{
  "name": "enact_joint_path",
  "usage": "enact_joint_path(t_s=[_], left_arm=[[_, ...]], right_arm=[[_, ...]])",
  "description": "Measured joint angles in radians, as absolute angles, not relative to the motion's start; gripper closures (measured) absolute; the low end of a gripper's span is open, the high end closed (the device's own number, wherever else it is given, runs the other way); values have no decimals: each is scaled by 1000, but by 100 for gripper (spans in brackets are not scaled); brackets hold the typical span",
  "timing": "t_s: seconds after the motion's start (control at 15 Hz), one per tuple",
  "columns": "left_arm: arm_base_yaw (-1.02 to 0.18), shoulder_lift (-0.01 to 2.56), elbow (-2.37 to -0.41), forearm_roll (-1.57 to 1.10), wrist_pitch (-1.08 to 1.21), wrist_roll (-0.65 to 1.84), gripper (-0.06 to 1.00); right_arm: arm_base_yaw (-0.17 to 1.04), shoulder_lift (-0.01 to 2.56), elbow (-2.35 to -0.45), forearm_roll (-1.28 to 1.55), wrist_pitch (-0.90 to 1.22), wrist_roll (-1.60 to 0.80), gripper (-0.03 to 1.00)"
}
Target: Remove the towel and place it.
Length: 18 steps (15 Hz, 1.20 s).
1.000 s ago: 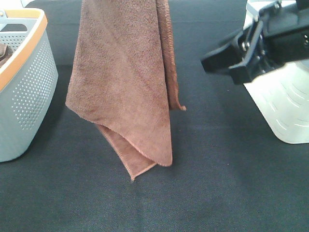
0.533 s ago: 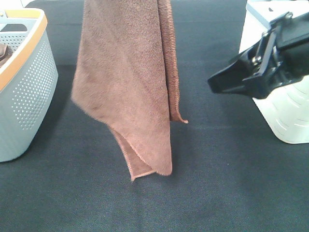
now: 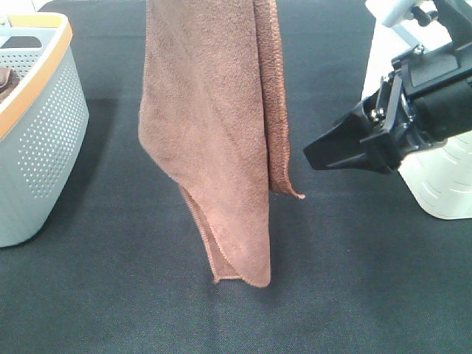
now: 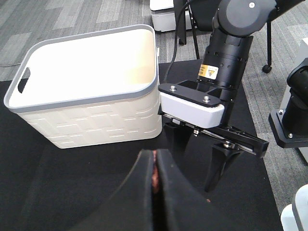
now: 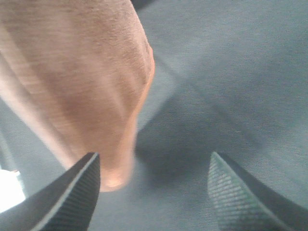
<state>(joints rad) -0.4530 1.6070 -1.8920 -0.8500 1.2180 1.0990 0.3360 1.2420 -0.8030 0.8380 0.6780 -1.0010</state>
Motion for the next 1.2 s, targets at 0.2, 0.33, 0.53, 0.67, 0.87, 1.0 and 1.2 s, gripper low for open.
enact_joint_path(t_s=[0.2, 0.33, 0.53, 0.67, 0.87, 1.0, 1.2], left_arm=[[-453, 1607, -1892, -873, 1218, 1099, 94], [-453, 1607, -1892, -876, 1218, 1099, 94], [-453, 1607, -1892, -883, 1218, 1099, 94], [-453, 1607, -1892, -890, 1218, 1099, 94], [-453, 1607, -1892, -900, 1218, 1099, 94], [-453, 1607, -1892, -915, 1218, 1099, 94], [-453, 1607, -1892, -916, 1218, 1099, 94]], right_arm=[[336, 1242, -803, 855, 710, -1007, 35], [336, 1242, -803, 887, 716, -1025, 35], [336, 1249, -766, 909, 663, -1068, 35], [336, 1255, -764, 913, 632, -1078, 35], [336, 1269, -764, 936, 632, -1087, 35], [336, 1315, -764, 951, 615, -1108, 35], [336, 1331, -764, 978, 606, -1140, 35]])
